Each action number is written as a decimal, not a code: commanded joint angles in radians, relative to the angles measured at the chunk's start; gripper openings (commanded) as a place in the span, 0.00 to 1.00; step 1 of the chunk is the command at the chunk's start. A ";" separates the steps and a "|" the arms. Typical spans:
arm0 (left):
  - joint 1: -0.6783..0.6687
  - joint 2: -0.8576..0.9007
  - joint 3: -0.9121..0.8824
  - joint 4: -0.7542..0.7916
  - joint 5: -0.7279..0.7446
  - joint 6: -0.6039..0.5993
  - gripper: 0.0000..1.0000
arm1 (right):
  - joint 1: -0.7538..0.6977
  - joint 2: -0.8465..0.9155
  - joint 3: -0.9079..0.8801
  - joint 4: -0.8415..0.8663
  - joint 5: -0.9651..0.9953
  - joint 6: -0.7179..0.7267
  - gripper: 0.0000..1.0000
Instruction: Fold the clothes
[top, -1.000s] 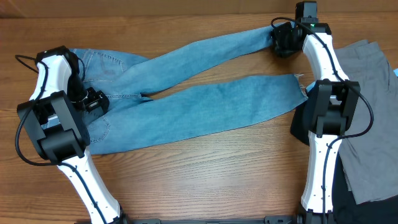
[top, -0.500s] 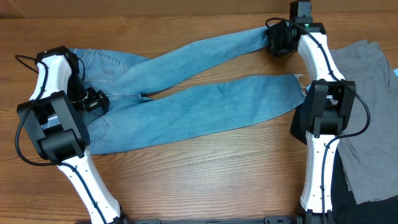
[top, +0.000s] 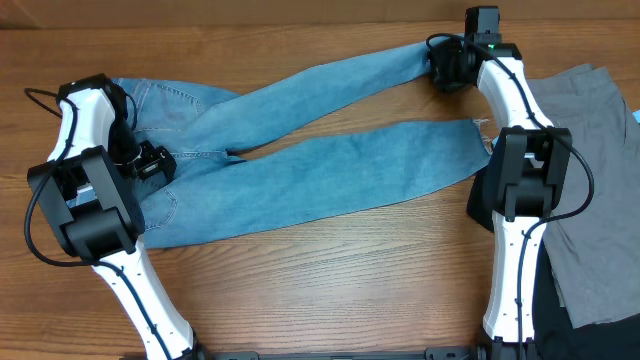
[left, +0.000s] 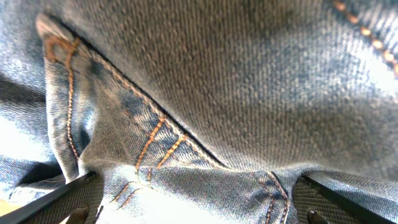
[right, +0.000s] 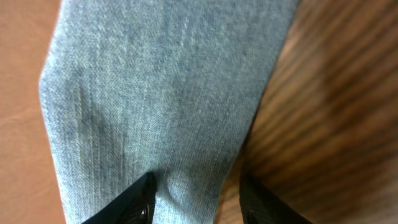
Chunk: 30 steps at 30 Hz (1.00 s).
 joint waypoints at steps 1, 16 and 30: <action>0.002 0.009 -0.012 -0.010 0.011 0.023 1.00 | 0.003 0.018 -0.046 0.031 0.011 0.002 0.47; 0.002 0.008 -0.011 -0.013 0.011 0.022 0.89 | -0.054 -0.009 -0.039 -0.046 0.029 -0.006 0.04; -0.059 -0.059 0.151 -0.008 0.018 0.015 0.91 | -0.099 -0.217 -0.039 -0.457 0.188 -0.119 0.04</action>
